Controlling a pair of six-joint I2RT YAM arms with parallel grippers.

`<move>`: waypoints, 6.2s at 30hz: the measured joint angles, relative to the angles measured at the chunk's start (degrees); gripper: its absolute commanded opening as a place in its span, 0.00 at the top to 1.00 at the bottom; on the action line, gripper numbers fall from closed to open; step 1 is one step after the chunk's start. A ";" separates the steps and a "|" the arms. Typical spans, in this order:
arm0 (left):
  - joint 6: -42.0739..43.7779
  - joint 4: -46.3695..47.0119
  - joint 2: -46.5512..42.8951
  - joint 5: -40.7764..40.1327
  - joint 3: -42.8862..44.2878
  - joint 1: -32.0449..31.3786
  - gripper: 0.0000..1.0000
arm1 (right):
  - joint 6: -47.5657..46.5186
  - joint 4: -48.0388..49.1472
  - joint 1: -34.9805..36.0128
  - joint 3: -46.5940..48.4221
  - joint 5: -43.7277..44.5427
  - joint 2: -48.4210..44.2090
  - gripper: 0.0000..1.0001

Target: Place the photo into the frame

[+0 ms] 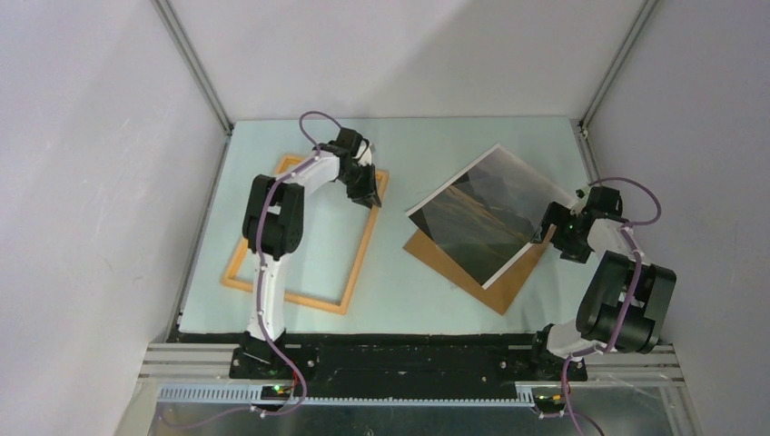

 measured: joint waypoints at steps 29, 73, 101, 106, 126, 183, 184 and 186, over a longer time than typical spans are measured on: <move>-6.51 -0.57 5.99 -0.55 19.17 -2.25 0.01 | -0.76 -3.28 -1.25 2.23 1.40 4.70 0.01; 2.67 5.46 4.35 10.51 6.27 -12.39 0.09 | 0.59 -4.57 2.43 15.39 -3.37 17.79 0.01; 11.58 3.76 -10.47 19.47 -18.34 -18.05 0.07 | -6.91 -12.41 13.68 37.16 -4.50 33.31 0.02; 11.34 4.11 -11.39 19.17 -19.50 -19.04 0.05 | -7.28 -12.94 13.29 37.59 -4.46 33.57 0.03; 8.35 8.68 -10.45 -0.42 1.95 -17.33 0.03 | -6.47 -7.85 8.31 27.61 -4.63 26.86 0.06; -0.07 10.12 5.44 0.15 9.18 -16.92 0.04 | -0.59 -3.65 8.68 22.29 -12.33 24.44 0.10; -0.07 10.16 5.44 0.39 9.18 -16.94 0.04 | -0.57 -3.63 8.61 22.29 -12.46 24.46 0.10; -0.04 10.23 5.44 0.66 9.18 -17.03 0.04 | -0.55 -3.63 8.48 22.29 -12.70 24.52 0.10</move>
